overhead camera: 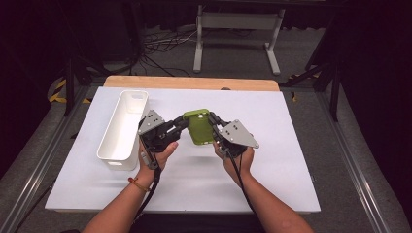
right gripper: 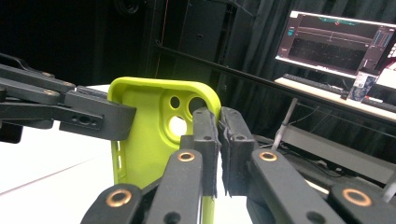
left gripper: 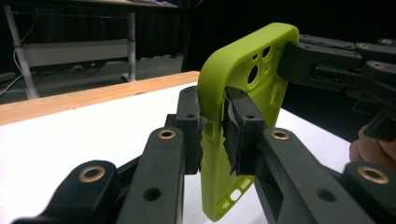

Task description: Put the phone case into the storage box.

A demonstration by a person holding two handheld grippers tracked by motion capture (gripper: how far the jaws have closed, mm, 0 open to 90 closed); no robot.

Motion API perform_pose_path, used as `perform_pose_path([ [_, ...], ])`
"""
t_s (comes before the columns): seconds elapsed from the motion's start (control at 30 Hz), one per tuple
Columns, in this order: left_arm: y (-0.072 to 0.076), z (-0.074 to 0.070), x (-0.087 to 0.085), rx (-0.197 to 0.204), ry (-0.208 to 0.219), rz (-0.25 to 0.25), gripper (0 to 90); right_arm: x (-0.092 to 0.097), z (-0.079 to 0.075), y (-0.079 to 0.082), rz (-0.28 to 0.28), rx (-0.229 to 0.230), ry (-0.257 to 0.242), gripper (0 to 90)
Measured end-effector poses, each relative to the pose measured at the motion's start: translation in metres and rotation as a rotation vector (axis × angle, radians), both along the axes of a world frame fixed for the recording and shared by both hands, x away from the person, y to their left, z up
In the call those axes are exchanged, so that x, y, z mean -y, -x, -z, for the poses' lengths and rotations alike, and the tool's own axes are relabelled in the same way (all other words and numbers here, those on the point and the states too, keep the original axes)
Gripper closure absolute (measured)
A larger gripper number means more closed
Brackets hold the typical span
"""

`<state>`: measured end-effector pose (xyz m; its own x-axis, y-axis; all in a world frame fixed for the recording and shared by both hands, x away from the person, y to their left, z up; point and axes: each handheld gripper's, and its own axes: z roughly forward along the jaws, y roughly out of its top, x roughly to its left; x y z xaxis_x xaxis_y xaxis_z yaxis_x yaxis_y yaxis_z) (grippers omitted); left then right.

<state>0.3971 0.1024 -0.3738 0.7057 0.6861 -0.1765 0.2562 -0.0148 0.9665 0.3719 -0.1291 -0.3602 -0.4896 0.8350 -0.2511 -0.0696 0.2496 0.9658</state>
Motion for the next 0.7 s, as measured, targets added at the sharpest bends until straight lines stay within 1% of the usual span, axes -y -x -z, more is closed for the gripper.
perform_pose_path([
  [0.03,0.0004,-0.0001,-0.0003,-0.003,-0.001,0.002,77.4,-0.0001,0.0003,0.0002,-0.001,-0.001,-0.003,86.3],
  [0.1,0.0006,0.0,-0.0008,0.004,0.01,0.001,77.6,0.0006,0.0007,0.0008,-0.006,-0.008,-0.013,86.1],
  [0.13,0.0005,-0.0002,-0.0011,0.009,0.008,-0.001,77.6,0.0006,0.0007,0.0008,-0.006,-0.008,-0.013,86.1],
  [0.2,0.0001,0.0001,-0.0022,0.002,0.014,-0.001,77.7,-0.0003,0.0009,0.0011,-0.006,-0.008,-0.012,85.9],
  [0.3,0.0001,-0.0008,-0.0033,0.004,0.003,-0.007,78.1,-0.0004,0.0018,0.0007,-0.013,-0.015,-0.011,85.6],
  [0.4,0.0013,-0.0023,-0.0034,0.008,-0.009,-0.004,78.7,0.0,0.0025,0.0005,-0.016,-0.019,-0.025,85.4],
  [0.47,0.0023,-0.0035,-0.004,0.022,-0.027,0.001,79.5,0.0013,0.0022,0.0005,-0.025,-0.023,-0.027,85.2],
  [0.53,0.0028,-0.0045,-0.0047,0.043,-0.045,0.003,79.8,0.0025,0.0023,0.0001,-0.035,-0.027,-0.04,85.0],
  [0.57,0.0037,-0.0053,-0.0061,0.039,-0.049,0.013,80.0,0.0029,0.0024,0.0002,-0.04,-0.029,-0.044,84.8],
  [0.6,0.0043,-0.0057,-0.0072,0.047,-0.05,0.014,80.1,0.0032,0.0024,0.0004,-0.044,-0.032,-0.041,84.4],
  [0.67,0.0045,-0.0059,-0.008,0.048,-0.049,0.014,80.3,0.0026,0.0022,0.0011,-0.057,-0.032,-0.038,83.4],
  [0.7,0.0046,-0.0063,-0.0096,0.046,-0.048,0.023,80.3,0.0026,0.0022,0.0011,-0.057,-0.032,-0.038,83.4],
])
